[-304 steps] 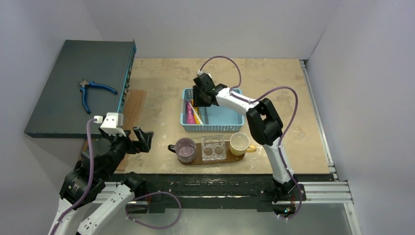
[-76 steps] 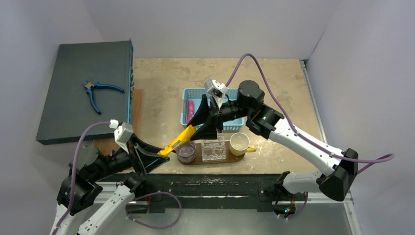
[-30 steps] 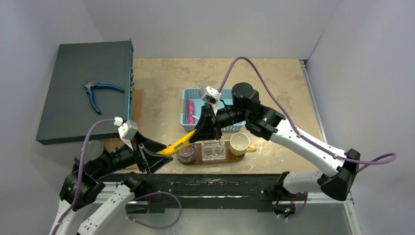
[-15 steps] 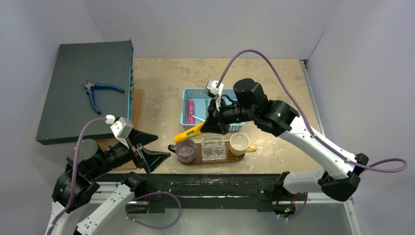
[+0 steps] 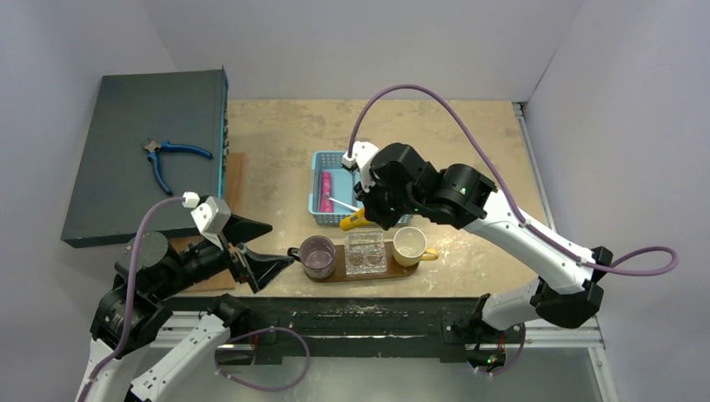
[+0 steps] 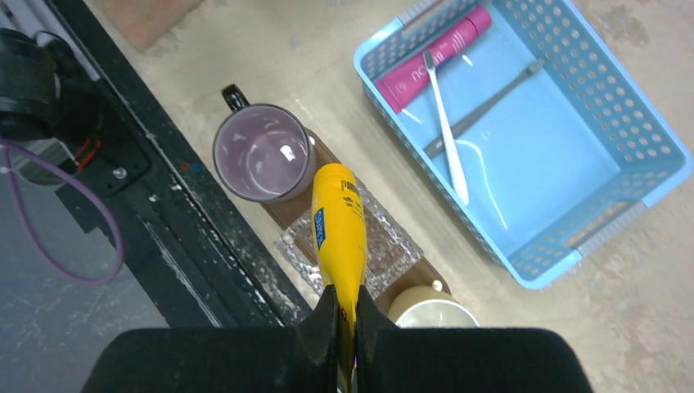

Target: Prepare toiletry sets of a toothbrush and toothpaste on the tray

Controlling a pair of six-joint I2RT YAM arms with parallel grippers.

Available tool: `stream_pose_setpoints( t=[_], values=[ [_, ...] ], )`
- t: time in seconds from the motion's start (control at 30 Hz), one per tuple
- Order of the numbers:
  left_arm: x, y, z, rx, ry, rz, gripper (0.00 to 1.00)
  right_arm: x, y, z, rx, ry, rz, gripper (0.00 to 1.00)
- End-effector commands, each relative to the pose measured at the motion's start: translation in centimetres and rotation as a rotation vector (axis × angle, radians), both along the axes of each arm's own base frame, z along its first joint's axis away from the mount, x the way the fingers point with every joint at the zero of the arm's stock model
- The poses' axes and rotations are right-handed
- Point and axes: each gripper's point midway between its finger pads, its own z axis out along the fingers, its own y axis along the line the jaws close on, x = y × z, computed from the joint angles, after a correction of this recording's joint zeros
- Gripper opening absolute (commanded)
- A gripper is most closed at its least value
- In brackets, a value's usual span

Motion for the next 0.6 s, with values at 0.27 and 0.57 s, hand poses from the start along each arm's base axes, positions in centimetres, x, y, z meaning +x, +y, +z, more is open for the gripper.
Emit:
stream_pose_setpoints(
  t=[0.27,0.57],
  values=[
    [1.2,-1.1,-0.9,0.024,-0.049,-0.039,1.0,0.5,-2.2,-0.6,-0.185,-0.014,-0.104,0.0],
    [1.6,-1.6,-2.0,0.024,-0.026,-0.05,1.0,0.2,-1.1,-2.6,-0.245,0.025,-0.077,0.0]
  ],
)
